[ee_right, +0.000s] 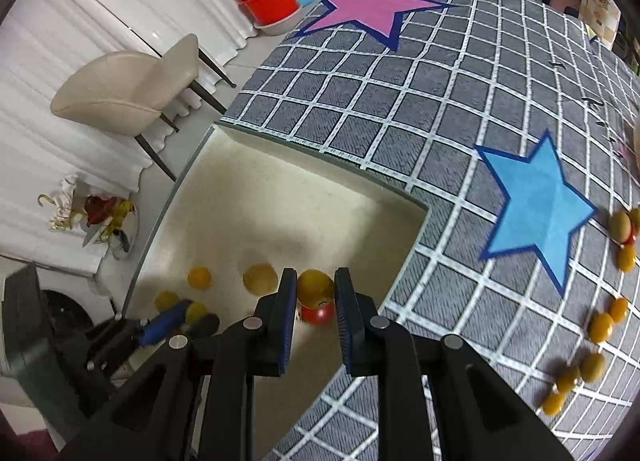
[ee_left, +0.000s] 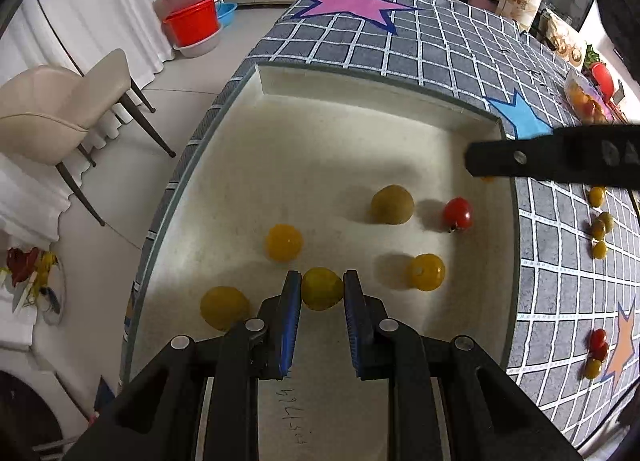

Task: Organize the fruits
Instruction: 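Carry both held tomatoes over the cream tray with both tools, then open both tools to drop the tomatoes into the tray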

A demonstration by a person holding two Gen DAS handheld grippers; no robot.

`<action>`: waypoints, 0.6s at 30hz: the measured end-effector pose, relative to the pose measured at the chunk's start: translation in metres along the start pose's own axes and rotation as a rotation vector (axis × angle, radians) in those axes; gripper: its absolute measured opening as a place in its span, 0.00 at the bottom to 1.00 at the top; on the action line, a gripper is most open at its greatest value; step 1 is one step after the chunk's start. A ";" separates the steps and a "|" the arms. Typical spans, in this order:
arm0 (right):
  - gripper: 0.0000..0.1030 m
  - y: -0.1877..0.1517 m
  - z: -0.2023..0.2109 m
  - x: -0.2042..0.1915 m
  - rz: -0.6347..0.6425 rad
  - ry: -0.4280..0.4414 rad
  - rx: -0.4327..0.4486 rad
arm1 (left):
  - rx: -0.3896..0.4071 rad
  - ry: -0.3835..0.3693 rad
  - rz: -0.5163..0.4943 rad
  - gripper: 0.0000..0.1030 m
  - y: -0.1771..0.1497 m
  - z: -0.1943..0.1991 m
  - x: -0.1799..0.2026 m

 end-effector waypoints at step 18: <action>0.20 0.020 -0.041 0.004 0.006 -0.065 -0.069 | -0.004 0.019 -0.016 0.23 0.000 -0.008 0.004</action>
Point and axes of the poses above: each gripper's, at about its wrist camera, not at the fingertips, and z roughly against the way its jaws point, x to its right, y to its top, the point moved 3 cm from there along -z, roughly the way its jaws point, and after that the axes turned 10 degrees about -x, right-handed, at the moved point
